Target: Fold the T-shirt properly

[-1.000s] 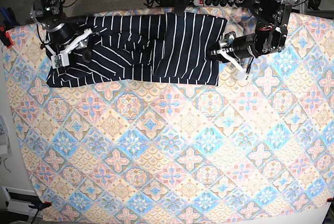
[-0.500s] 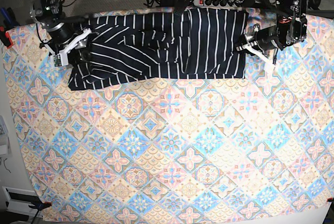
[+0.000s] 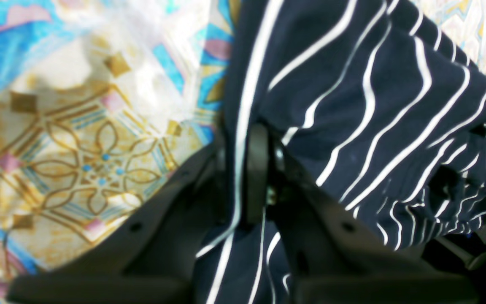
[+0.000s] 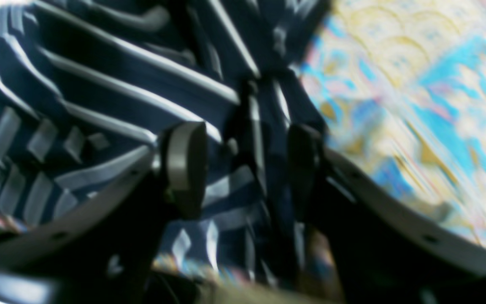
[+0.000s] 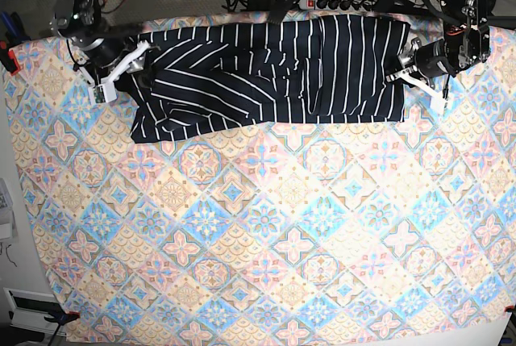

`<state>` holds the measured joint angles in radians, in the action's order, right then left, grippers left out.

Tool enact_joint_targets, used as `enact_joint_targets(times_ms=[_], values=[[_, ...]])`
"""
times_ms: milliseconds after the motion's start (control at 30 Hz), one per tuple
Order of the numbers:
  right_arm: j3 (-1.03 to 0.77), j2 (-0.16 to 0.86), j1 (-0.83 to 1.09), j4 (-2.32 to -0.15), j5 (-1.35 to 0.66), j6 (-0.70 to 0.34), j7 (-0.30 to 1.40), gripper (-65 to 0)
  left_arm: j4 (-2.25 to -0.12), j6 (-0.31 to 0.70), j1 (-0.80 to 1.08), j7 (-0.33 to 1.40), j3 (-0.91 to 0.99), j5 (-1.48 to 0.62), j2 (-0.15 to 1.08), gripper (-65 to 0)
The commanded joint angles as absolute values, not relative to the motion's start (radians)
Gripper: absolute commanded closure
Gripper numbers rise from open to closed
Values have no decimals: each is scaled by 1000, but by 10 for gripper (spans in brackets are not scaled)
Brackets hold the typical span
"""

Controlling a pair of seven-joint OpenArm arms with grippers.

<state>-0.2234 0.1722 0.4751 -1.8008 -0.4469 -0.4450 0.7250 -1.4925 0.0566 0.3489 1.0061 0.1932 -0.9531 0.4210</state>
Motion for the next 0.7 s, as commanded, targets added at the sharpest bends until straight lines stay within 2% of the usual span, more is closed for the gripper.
enact_joint_targets(times_ms=[0, 200, 433, 600, 667], values=[[-231, 185, 455, -1796, -478, -449, 716, -340, -1508, 64, 344, 1004, 199, -967, 435, 0], [-231, 216, 387, -1724, -536, -449, 723, -407, -1508, 64, 346, 1004, 199, -966, 435, 0], [-226, 217, 348, -1564, -598, -450, 725, -412, -1508, 64, 348, 1004, 199, -966, 432, 0], [-222, 217, 341, -1532, -601, -452, 727, -412, -1508, 64, 346, 1004, 199, -966, 430, 0], [-225, 217, 340, -1504, -601, -487, 750, -412, -1508, 64, 346, 1004, 199, -966, 430, 0]])
